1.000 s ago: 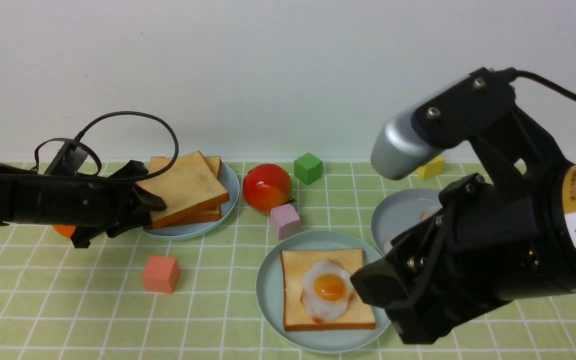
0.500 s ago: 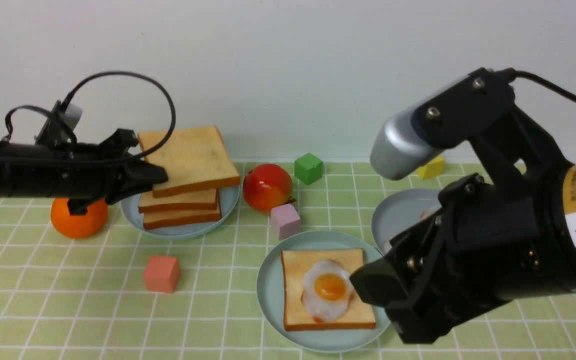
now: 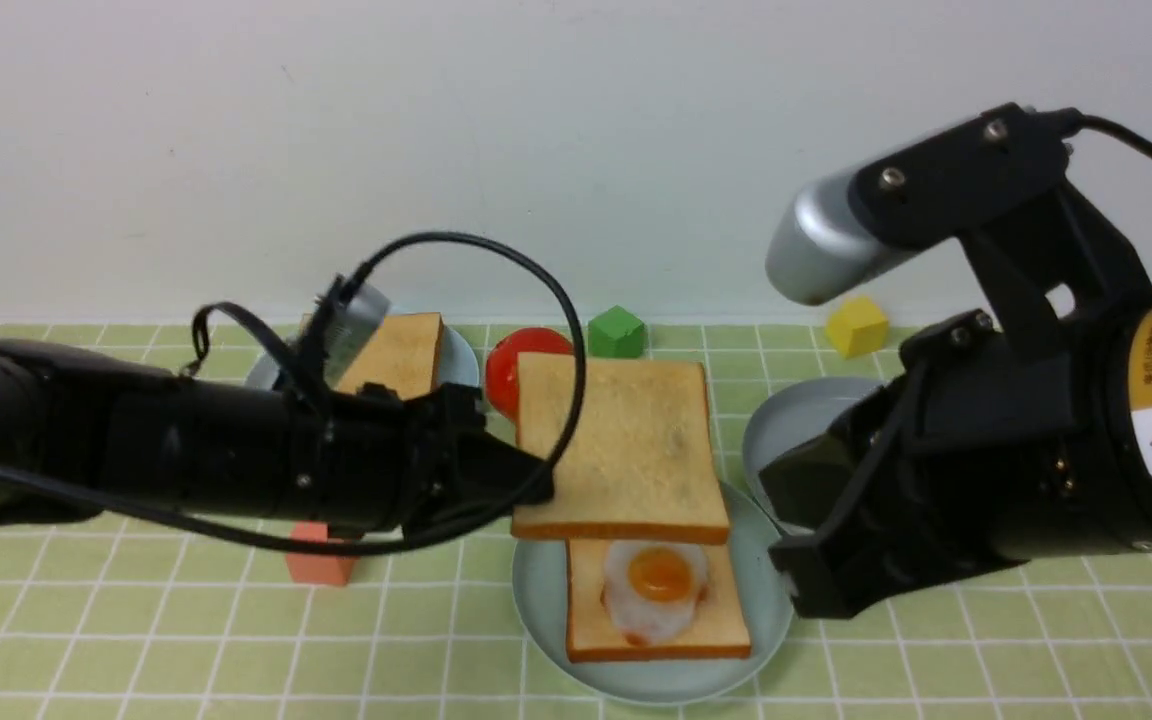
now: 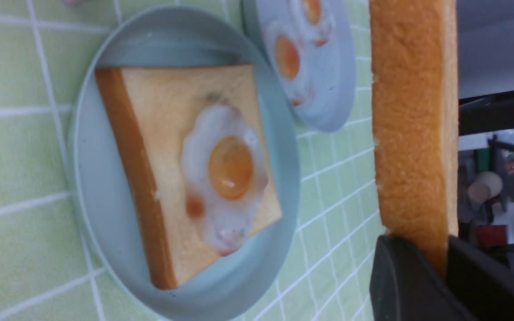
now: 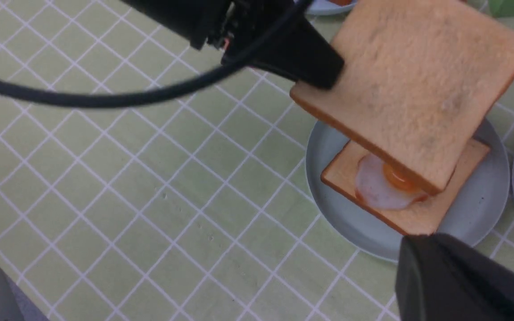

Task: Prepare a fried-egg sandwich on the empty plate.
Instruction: Use the left arm to place a slice of bread on the fried egg in the middle

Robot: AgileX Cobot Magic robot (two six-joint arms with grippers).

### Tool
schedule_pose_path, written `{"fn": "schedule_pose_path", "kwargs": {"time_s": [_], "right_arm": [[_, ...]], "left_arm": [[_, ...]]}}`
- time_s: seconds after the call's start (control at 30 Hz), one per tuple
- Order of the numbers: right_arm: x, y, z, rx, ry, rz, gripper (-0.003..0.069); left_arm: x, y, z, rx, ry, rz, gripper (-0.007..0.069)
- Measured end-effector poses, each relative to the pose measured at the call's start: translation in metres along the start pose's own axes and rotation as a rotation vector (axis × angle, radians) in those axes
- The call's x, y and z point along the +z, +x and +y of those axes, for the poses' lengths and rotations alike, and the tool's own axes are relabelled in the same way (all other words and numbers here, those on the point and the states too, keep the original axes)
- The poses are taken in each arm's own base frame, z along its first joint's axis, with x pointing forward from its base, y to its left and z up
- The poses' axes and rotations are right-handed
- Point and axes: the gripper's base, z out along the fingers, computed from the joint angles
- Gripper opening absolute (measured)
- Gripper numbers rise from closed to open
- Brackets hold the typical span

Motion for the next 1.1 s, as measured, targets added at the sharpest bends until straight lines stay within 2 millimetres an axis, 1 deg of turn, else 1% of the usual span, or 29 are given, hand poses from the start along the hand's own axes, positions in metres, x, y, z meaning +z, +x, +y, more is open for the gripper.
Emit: {"fn": "schedule_pose_path", "kwargs": {"time_s": [0.07,0.1,0.13,0.2,0.27,0.3,0.37,0.47,0.57,0.63,0.7,0.77,0.8,0.83,0.87,0.93,0.97,1.0,1.03,1.1], "right_arm": [[0.0,0.0,0.0,0.003,-0.001,0.0,-0.0011],[0.0,0.0,0.0,0.003,-0.001,0.0,-0.0011],[0.0,0.0,0.0,0.004,-0.001,0.0,-0.001],[0.0,0.0,0.0,0.004,0.0,0.001,-0.001],[0.0,0.0,0.0,0.004,0.001,0.005,-0.001],[0.0,0.001,0.0,0.004,0.002,0.011,-0.001],[0.0,0.001,0.0,0.004,0.003,0.015,-0.001],[0.0,0.002,-0.001,0.004,0.006,0.026,-0.0009],[0.0,0.003,-0.001,0.003,0.008,0.031,-0.001],[0.0,0.003,-0.001,0.002,0.01,0.035,-0.0007],[0.0,0.003,-0.001,0.002,0.01,0.037,-0.0006],[0.0,0.003,-0.001,0.002,0.01,0.037,-0.0004],[0.0,0.003,-0.001,0.002,0.01,0.036,-0.0003],[0.0,0.003,-0.001,-0.001,0.014,0.035,-0.0003],[0.0,0.003,-0.001,-0.002,0.015,0.033,-0.0002],[0.0,0.002,-0.002,-0.011,0.021,0.02,0.0],[0.0,0.001,-0.002,-0.014,0.023,0.016,0.0],[0.0,0.0,-0.003,-0.022,0.029,0.005,0.0001],[0.0,0.0,-0.003,-0.032,0.038,-0.003,0.0002],[0.0,-0.001,-0.005,-0.05,0.056,-0.014,0.0003]], "left_arm": [[0.011,0.004,0.001,-0.003,0.004,0.009,0.0064],[0.012,0.004,0.001,-0.004,0.005,0.006,0.0064],[0.019,0.005,0.003,-0.011,0.008,0.008,0.0064],[0.03,0.009,0.009,-0.04,0.006,0.018,0.0064],[0.036,0.01,0.016,-0.066,-0.003,0.024,0.0064],[0.042,0.012,0.023,-0.09,-0.017,0.038,0.0064],[0.046,0.014,0.029,-0.105,-0.03,0.046,0.0064],[0.057,0.019,0.047,-0.147,-0.067,0.076,0.0064],[0.061,0.022,0.052,-0.161,-0.079,0.086,0.0069],[0.061,0.022,0.054,-0.165,-0.084,0.087,0.01],[0.061,0.022,0.053,-0.167,-0.078,0.088,0.0149],[0.061,0.023,0.052,-0.165,-0.064,0.098,0.0229],[0.062,0.023,0.052,-0.165,-0.062,0.099,0.0237],[0.061,0.024,0.05,-0.159,-0.046,0.116,0.0311],[0.061,0.025,0.05,-0.157,-0.038,0.122,0.0342],[0.061,0.027,0.047,-0.15,-0.014,0.148,0.0451],[0.061,0.027,0.047,-0.156,-0.005,0.156,0.0479],[0.06,0.027,0.046,-0.17,0.007,0.164,0.0541],[0.059,0.027,0.046,-0.186,0.016,0.167,0.0579],[0.056,0.025,0.047,-0.207,0.029,0.174,0.0625]]}}
